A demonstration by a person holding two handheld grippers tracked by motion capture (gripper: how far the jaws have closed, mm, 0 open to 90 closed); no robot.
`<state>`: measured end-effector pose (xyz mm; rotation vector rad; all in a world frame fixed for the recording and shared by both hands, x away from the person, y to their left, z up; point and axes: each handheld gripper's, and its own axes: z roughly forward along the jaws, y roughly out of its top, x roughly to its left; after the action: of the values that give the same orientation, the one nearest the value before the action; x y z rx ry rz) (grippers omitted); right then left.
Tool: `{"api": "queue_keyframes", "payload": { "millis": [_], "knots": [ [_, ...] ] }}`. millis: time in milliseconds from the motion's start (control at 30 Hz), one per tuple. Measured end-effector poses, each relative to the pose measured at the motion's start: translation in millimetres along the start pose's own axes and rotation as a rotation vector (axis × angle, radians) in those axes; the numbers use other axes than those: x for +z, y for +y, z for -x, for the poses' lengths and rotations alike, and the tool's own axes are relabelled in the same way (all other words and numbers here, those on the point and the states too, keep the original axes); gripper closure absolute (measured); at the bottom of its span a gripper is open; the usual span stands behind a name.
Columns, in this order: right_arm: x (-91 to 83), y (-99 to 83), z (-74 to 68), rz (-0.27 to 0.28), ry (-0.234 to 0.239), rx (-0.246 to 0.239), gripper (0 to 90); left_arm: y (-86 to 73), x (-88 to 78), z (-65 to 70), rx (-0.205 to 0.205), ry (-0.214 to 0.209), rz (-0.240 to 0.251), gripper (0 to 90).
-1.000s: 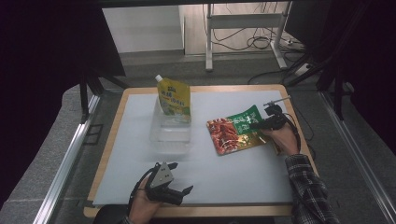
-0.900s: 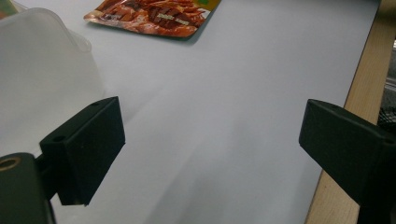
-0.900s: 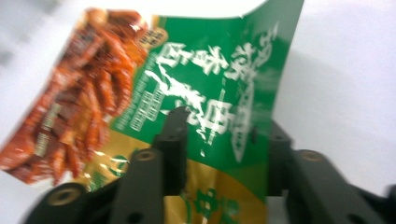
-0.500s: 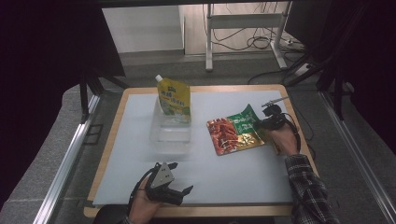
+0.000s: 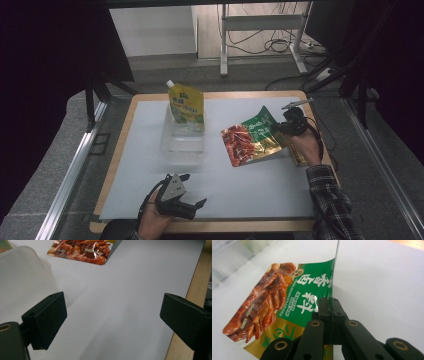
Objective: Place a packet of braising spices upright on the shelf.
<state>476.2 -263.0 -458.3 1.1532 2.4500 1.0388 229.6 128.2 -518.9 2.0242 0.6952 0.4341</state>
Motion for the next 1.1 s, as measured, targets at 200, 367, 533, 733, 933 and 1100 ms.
{"api": "queue_keyframes", "payload": {
  "millis": [200, 367, 533, 733, 933, 1100],
  "knots": [
    [-6.8, 4.5, -5.9, 0.039, 0.008, -0.008, 88.7, -0.1, 0.3, -0.1, 0.0, -0.001, 0.0, 6.7],
    [-12.0, 8.4, -10.4, 0.07, 0.019, -0.012, 88.8, -0.1, 0.2, -0.1, 0.001, 0.0, 0.001, 6.7],
    [-17.7, 13.5, -16.3, 0.098, 0.029, -0.031, 88.8, -0.2, 0.0, -0.2, -0.001, 0.001, 0.002, 6.8],
    [-23.8, 20.5, -24.6, 0.12, 0.035, -0.062, 88.8, 0.0, 0.4, 0.2, 0.002, 0.004, 0.002, 6.8],
    [-27.8, 27.7, -29.1, 0.133, 0.052, -0.074, 88.8, -0.3, 1.6, 0.2, 0.01, 0.002, -0.012, 6.8],
    [-29.7, 34.7, -33.9, 0.145, 0.076, -0.068, 88.8, -0.2, 2.1, 0.8, 0.012, 0.003, -0.011, 6.8]
  ]
}}
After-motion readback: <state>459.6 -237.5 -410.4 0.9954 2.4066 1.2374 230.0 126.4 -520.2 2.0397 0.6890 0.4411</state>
